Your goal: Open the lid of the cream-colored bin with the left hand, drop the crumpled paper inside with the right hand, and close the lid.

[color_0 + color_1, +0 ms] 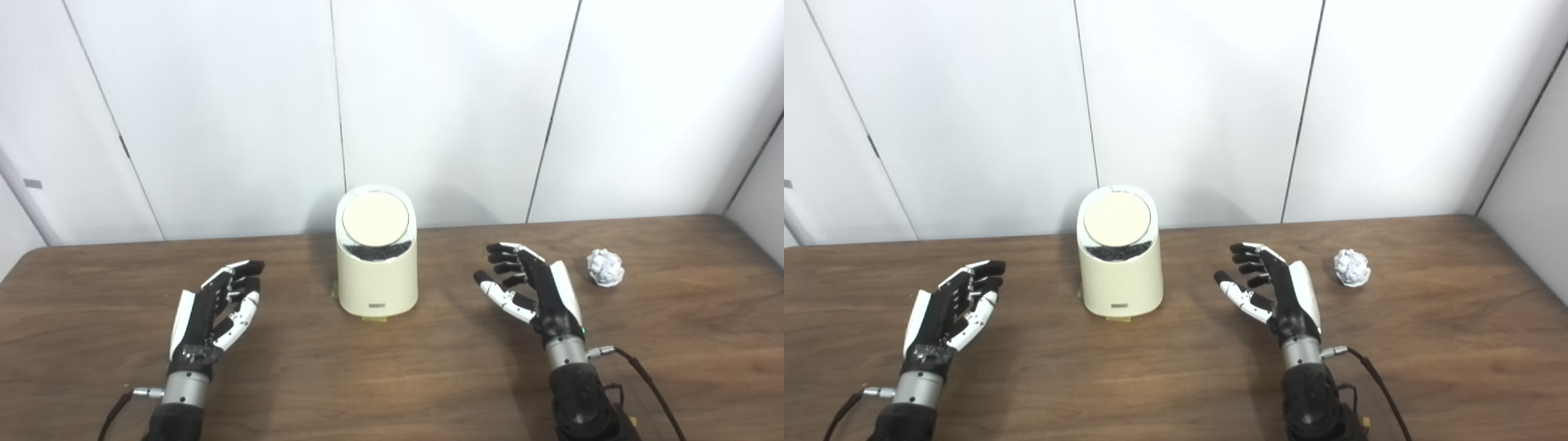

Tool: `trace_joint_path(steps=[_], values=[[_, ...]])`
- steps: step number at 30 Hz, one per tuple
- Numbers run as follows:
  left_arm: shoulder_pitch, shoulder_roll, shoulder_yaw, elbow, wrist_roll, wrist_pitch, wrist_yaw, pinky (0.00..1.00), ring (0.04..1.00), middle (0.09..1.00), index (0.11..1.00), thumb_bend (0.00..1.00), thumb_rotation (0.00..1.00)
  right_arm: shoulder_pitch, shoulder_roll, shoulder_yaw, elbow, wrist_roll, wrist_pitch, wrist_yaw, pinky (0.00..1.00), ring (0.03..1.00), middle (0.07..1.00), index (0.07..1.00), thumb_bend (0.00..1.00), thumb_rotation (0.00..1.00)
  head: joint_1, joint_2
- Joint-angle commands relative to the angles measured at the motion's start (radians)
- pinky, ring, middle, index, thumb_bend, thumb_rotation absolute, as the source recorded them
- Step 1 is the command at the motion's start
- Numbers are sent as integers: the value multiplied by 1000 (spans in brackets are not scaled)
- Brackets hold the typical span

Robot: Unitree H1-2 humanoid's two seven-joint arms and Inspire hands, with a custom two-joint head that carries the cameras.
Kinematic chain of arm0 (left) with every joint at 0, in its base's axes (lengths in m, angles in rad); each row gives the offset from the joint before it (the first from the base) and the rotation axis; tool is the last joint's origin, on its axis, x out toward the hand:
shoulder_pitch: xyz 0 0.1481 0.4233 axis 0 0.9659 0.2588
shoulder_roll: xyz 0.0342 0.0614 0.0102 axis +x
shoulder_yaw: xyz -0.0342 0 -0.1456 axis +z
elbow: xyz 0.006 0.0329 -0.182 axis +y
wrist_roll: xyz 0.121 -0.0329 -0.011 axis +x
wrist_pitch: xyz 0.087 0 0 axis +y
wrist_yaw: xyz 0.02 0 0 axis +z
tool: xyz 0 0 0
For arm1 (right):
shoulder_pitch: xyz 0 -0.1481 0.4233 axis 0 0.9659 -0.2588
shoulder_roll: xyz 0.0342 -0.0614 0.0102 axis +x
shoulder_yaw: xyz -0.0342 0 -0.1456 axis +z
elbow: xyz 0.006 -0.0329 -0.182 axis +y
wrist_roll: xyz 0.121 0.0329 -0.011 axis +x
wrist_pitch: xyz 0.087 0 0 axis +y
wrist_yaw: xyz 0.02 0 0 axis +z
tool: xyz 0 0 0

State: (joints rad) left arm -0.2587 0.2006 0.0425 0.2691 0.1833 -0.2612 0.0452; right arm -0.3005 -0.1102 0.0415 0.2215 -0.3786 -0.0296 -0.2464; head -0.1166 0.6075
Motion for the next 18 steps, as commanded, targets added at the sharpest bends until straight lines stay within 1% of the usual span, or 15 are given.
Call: trace_joint_path(steps=[1,3,4,7,10,14,18], values=[[-37,15,2,-29,8,-21,14,630,727,761,745,206,395,-43,-6,-3,-25,-1,-20,-4,554,665,689,690,303,383,2,1],[-37,13,4,-25,0,-28,9,632,727,759,745,202,354,-43,-7,-3,-25,0,-18,-1,567,674,699,691,301,409,4,-1],[-38,13,4,-23,2,-31,10,632,727,759,745,204,352,-43,-5,-4,-26,2,-17,0,570,677,701,692,302,412,5,-2],[-38,10,4,-22,7,-30,15,626,725,757,744,203,366,-43,-5,-5,-23,6,-19,1,575,680,703,690,299,396,9,-5],[-36,10,3,-27,22,-23,22,620,720,753,742,203,368,-43,-6,-5,-18,3,-21,-2,577,681,704,690,303,405,9,-5],[-39,10,3,-17,33,-32,30,614,714,750,739,204,382,-46,-8,-2,-2,1,-45,-9,561,670,693,686,302,407,13,-12],[-39,11,0,-15,34,-30,33,620,718,751,741,195,377,-45,-5,-4,-8,1,-26,-6,570,677,699,688,301,403,16,-16]])
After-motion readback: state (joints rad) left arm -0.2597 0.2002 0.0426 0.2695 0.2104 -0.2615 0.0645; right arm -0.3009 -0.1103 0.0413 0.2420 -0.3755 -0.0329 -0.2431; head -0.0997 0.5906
